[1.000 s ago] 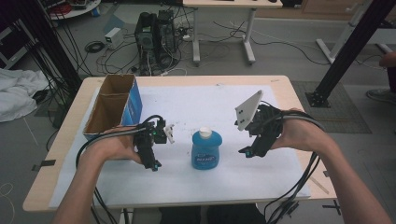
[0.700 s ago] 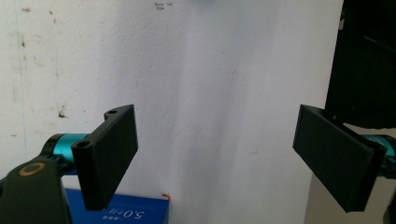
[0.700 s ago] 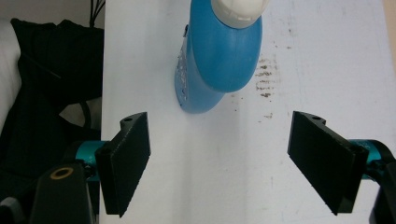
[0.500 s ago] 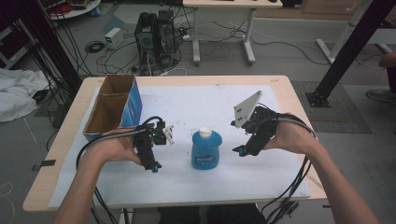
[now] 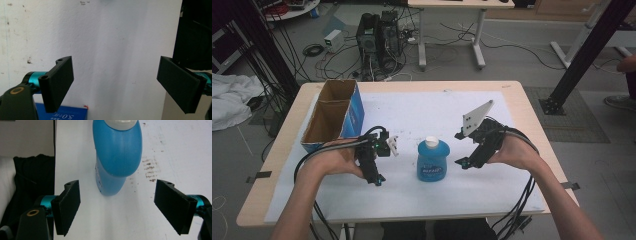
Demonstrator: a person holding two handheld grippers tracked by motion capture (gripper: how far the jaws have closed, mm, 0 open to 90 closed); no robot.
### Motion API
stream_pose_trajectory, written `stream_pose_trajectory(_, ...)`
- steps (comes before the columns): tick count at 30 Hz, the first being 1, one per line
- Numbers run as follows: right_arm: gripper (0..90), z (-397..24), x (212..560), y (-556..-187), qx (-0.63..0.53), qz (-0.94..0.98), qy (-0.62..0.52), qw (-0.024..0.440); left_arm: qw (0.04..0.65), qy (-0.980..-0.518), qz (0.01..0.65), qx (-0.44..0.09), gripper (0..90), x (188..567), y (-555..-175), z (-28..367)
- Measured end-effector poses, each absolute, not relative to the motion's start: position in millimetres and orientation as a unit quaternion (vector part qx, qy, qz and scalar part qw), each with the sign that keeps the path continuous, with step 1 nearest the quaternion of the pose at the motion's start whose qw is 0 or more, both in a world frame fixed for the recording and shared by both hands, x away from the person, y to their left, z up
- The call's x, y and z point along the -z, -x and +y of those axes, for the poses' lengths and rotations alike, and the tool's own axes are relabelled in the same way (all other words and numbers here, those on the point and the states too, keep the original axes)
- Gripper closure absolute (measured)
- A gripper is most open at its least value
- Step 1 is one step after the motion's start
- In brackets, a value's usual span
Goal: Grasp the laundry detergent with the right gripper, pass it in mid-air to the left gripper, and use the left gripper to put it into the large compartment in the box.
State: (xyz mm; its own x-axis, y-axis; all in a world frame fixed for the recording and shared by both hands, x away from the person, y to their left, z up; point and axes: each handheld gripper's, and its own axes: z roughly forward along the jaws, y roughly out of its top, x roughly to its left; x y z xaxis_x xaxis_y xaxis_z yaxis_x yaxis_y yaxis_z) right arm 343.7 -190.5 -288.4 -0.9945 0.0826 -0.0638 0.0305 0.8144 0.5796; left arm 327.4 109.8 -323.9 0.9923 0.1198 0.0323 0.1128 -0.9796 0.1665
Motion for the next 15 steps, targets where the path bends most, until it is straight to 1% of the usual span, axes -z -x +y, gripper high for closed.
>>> stream_pose_trajectory(15,20.3,-178.8,322.9,-354.2,-0.34,0.938,-0.056,0.022,0.087,-0.994,0.063,-0.016,14.1,327.8,-325.4,112.9)
